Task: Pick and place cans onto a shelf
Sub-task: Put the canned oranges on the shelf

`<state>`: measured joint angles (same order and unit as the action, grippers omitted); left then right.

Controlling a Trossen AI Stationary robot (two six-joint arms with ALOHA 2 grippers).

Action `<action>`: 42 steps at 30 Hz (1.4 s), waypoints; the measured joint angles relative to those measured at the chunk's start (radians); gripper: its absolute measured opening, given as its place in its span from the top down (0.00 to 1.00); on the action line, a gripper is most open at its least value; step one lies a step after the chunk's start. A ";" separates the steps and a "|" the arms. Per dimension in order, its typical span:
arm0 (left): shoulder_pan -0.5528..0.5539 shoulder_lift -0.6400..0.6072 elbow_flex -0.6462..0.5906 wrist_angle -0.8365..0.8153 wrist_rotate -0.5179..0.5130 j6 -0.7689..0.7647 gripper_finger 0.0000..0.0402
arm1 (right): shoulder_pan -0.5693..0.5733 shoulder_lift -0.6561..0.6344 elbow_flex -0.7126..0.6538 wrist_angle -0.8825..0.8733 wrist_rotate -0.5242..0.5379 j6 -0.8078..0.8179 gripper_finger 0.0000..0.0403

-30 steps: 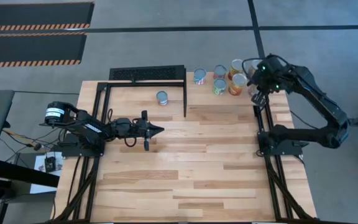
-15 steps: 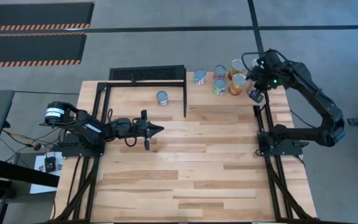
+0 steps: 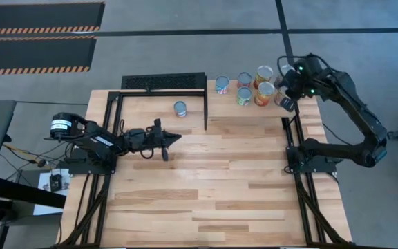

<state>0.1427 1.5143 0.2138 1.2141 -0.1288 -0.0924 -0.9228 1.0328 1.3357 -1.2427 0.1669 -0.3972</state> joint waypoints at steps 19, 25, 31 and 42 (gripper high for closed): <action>0.216 0.000 0.344 -0.750 -0.012 0.206 0.84 | 0.646 -0.455 -0.501 0.450 0.078 0.375 0.98; 0.305 0.000 0.391 -0.842 -0.061 0.294 0.72 | 0.895 -0.458 -0.509 0.473 0.225 0.475 0.96; 0.360 0.018 0.421 -0.902 -0.007 0.452 0.69 | 1.090 -0.426 -0.509 0.517 0.337 0.503 0.97; 0.370 0.075 0.426 -0.913 -0.007 0.659 0.72 | 1.279 -0.326 -0.509 0.642 0.414 0.505 0.96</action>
<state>0.5125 1.5896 0.6398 0.3013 -0.1358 0.5669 0.3566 0.7063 0.8272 -0.6009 0.5806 0.1078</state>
